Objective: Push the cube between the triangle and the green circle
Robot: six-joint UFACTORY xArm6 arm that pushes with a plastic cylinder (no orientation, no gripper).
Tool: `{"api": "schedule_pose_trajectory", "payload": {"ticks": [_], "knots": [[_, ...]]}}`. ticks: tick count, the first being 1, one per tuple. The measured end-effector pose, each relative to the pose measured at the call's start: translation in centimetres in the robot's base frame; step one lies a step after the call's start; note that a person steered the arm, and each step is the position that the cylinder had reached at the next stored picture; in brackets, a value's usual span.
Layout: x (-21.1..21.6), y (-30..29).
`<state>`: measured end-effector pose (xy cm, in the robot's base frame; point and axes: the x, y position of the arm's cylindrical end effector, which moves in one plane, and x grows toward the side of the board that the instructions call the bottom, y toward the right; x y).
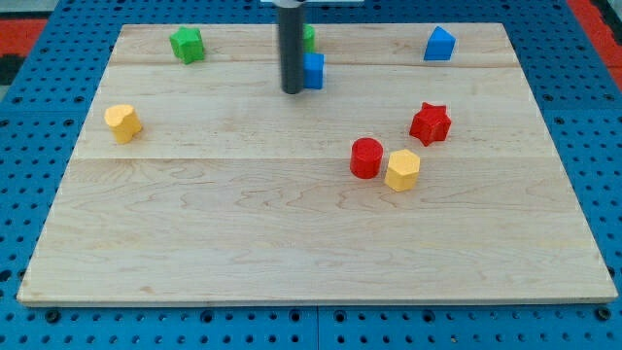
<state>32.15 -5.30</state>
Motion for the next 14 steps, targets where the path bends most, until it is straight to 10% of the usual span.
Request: {"api": "schedule_pose_trajectory", "payload": {"ticks": [2, 5, 14], "knots": [[-7.1, 9.2], [1.4, 8.8], [-8.8, 18.3]]}}
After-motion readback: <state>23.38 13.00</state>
